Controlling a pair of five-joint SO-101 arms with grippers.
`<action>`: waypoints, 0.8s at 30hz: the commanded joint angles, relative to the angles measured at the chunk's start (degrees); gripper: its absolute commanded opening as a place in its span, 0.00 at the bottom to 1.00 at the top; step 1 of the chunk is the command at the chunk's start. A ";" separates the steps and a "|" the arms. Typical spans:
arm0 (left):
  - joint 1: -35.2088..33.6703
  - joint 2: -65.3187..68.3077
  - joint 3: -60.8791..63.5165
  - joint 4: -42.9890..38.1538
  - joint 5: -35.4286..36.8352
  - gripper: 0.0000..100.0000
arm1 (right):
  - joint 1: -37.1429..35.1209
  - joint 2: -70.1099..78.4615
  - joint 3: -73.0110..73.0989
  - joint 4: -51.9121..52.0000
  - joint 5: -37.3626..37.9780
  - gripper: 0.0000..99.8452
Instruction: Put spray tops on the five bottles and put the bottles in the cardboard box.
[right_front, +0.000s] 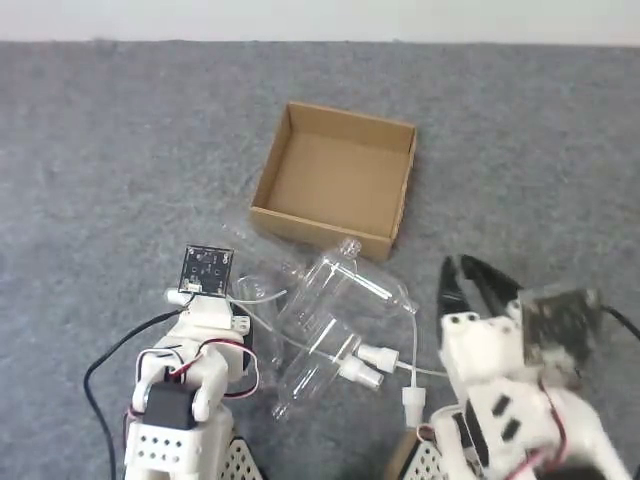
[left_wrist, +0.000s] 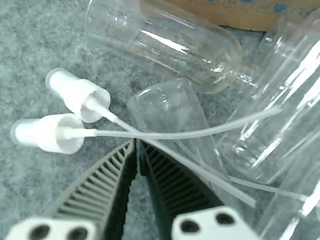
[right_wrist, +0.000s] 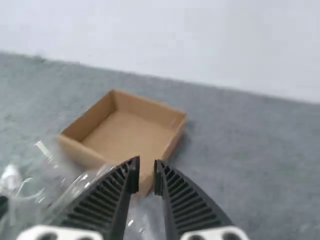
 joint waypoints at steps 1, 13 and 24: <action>0.18 -0.97 -0.57 0.00 -0.26 0.01 | -6.90 11.03 -5.45 1.98 -6.59 0.01; 0.18 -0.97 -0.57 0.00 -0.26 0.01 | -20.26 17.45 -5.45 1.89 -13.19 0.08; 0.18 -0.97 -0.57 0.00 -0.26 0.01 | -20.79 28.88 -5.19 1.54 -18.20 0.23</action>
